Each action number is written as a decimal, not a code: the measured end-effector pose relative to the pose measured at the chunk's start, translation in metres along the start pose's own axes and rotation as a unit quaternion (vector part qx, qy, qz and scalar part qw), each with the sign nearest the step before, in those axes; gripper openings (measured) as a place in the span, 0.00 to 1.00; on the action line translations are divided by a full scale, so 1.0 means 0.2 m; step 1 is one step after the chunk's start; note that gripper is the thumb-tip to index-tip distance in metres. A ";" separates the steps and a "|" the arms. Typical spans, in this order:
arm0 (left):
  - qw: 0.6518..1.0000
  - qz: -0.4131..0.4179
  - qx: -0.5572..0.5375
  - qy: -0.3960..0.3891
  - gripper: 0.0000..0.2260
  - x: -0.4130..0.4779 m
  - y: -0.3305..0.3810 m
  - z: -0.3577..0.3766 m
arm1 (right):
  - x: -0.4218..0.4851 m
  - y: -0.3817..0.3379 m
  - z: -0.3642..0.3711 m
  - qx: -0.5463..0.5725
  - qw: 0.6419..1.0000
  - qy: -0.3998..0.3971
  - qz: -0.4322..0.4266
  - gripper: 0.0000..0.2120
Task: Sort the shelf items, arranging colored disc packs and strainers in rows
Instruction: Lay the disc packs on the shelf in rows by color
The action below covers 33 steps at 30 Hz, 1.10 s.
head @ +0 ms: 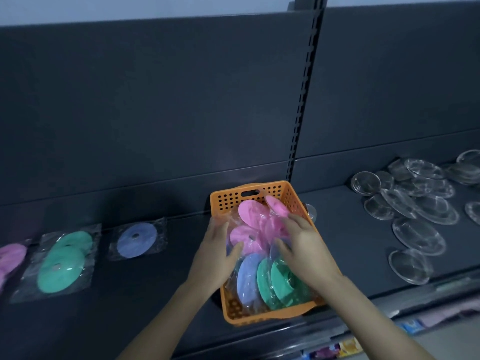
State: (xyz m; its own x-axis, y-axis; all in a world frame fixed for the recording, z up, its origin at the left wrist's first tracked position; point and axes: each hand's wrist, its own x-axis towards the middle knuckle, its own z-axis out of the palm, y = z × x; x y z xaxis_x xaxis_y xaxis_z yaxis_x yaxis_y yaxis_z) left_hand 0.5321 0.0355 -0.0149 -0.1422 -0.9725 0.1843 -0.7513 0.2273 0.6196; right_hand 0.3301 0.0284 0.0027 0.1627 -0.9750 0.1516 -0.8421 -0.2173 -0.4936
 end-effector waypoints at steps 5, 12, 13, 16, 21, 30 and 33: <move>1.000 -0.021 -0.003 0.004 0.18 0.02 0.04 0.04 | 0.19 0.01 0.05 0.036 0.999 -0.033 0.019 0.36; 1.000 -0.021 0.007 -0.011 0.09 0.06 0.13 0.08 | 0.31 0.13 0.08 0.032 0.989 -0.094 0.111 0.40; 1.000 -0.016 0.010 -0.020 0.08 0.08 0.14 0.08 | 0.32 0.16 0.07 0.032 0.988 -0.093 0.116 0.38; 0.999 -0.005 0.004 -0.044 0.16 0.14 0.17 0.09 | 0.33 0.23 0.01 0.026 0.990 -0.080 0.111 0.34; 0.999 -0.001 0.000 -0.050 0.17 0.23 0.22 0.14 | 0.36 0.35 -0.05 0.032 0.990 -0.066 0.119 0.32; 0.978 0.038 0.202 -0.037 0.17 0.34 0.31 0.21 | 0.42 0.47 -0.07 -0.006 0.989 -0.038 0.144 0.25; 0.968 0.070 0.237 -0.052 0.16 0.43 0.33 0.24 | 0.43 0.50 -0.09 0.032 0.985 -0.003 0.168 0.22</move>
State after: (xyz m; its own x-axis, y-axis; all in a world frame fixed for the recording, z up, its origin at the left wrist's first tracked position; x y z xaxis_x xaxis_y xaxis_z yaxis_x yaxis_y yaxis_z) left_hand 0.4399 -0.0355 0.0044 -0.3087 -0.9396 0.1478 -0.9280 0.3316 0.1698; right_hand 0.2510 -0.0760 -0.0180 -0.1168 -0.9926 -0.0339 -0.8150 0.1153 -0.5679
